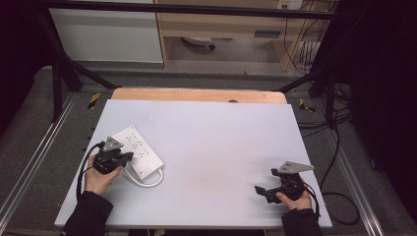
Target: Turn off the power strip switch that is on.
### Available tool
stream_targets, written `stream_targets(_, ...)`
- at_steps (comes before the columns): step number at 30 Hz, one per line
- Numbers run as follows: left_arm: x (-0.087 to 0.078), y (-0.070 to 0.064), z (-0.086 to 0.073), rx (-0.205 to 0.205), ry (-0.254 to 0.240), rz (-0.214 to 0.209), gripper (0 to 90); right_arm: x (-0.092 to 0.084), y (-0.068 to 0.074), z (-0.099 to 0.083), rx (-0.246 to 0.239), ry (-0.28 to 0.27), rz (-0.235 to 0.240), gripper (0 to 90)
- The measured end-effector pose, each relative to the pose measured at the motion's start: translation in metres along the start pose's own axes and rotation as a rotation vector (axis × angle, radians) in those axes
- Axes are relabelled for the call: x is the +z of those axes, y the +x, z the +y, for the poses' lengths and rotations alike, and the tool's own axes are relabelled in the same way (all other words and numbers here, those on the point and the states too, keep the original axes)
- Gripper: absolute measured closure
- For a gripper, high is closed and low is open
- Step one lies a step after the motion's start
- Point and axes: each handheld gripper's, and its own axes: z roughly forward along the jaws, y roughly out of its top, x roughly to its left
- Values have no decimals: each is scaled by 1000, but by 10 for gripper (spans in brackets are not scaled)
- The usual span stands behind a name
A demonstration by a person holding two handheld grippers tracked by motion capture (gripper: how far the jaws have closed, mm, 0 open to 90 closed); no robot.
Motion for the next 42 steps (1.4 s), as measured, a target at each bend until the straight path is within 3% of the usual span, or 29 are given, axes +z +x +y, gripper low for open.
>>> stream_targets(42, 5, 1, -3, 21, -15, 1, 898, 0, 0, 0, -5, 1, -3, 16)
